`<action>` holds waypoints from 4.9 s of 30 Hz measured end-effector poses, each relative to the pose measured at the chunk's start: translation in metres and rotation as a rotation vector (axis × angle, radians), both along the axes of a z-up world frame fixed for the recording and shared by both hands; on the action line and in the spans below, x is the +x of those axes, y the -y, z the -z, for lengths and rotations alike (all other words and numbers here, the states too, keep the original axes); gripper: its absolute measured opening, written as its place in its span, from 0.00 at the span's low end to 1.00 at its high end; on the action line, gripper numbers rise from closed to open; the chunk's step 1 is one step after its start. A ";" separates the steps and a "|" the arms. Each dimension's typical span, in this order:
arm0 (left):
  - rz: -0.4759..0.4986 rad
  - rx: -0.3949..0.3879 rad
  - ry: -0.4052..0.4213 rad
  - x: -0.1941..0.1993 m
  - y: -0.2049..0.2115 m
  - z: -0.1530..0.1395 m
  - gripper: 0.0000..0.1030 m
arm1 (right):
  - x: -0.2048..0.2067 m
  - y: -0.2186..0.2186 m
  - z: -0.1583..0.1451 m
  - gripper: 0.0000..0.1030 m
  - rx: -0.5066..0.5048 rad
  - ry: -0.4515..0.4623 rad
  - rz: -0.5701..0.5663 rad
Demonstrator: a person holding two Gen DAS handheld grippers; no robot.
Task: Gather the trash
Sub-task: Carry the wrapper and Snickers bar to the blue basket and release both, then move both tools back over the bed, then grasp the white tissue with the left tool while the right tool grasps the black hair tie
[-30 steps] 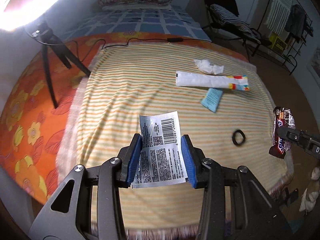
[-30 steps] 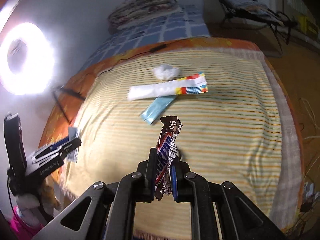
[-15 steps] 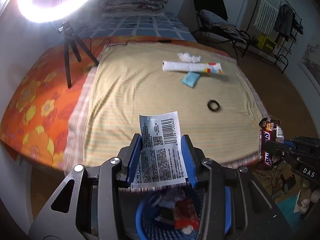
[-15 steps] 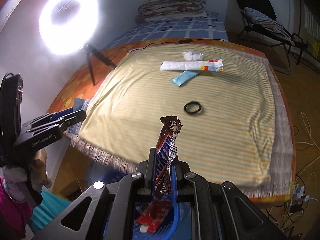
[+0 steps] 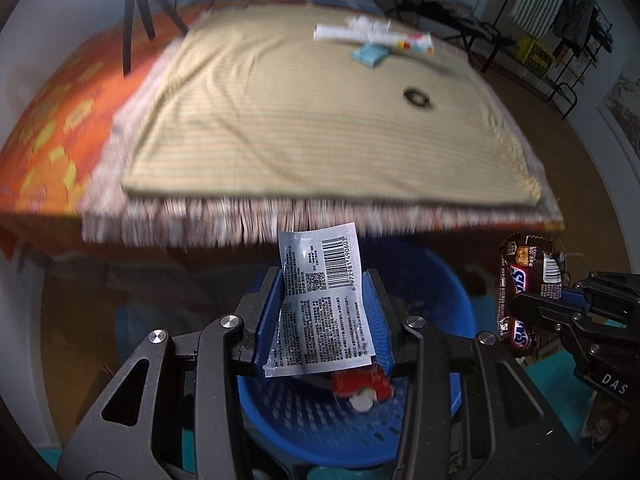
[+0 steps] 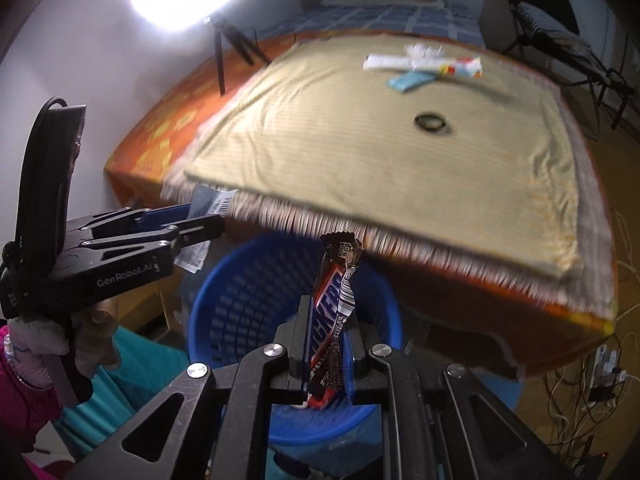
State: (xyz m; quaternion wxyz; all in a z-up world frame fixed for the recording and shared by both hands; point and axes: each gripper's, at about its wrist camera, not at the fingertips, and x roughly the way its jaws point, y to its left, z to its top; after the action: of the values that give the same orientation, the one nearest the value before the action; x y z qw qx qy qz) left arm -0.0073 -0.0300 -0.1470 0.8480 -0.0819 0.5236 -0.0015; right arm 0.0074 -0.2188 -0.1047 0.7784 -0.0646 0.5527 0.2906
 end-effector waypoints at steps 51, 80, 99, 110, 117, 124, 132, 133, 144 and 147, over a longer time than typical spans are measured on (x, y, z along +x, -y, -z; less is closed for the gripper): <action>-0.030 0.051 -0.158 -0.011 -0.001 0.072 0.72 | -0.003 0.002 0.060 0.84 -0.092 -0.080 0.036; 0.050 0.057 0.013 0.088 -0.017 -0.010 0.72 | 0.110 0.031 -0.005 0.87 -0.056 0.120 0.115; 0.167 0.065 0.129 0.267 -0.003 -0.055 0.73 | 0.209 0.002 0.021 0.63 -0.037 0.056 0.098; 0.133 0.008 0.128 0.379 0.009 -0.036 0.73 | 0.250 -0.013 0.046 0.47 -0.044 0.025 0.077; 0.117 -0.016 0.091 0.427 0.012 -0.012 0.73 | 0.262 -0.023 0.060 0.43 -0.056 0.022 0.032; 0.115 -0.037 0.053 0.450 0.021 0.008 0.73 | 0.265 -0.025 0.062 0.32 -0.064 0.043 0.009; 0.168 -0.033 0.037 0.455 0.038 0.020 0.25 | 0.264 -0.020 0.062 0.05 -0.075 0.061 0.017; 0.169 -0.034 0.043 0.454 0.038 0.019 0.23 | 0.266 -0.019 0.061 0.03 -0.070 0.057 0.021; 0.141 -0.023 0.099 0.445 0.028 0.003 0.14 | 0.276 0.000 0.038 0.02 0.000 0.075 0.112; 0.125 -0.031 0.116 0.440 0.021 -0.006 0.14 | 0.278 0.004 0.030 0.02 0.010 0.084 0.126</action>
State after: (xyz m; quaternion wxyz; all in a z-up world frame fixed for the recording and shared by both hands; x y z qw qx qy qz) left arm 0.4323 -0.0510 -0.1407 0.8738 -0.0621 0.4775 -0.0676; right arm 0.2856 -0.2230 -0.1351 0.8179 -0.0381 0.5212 0.2408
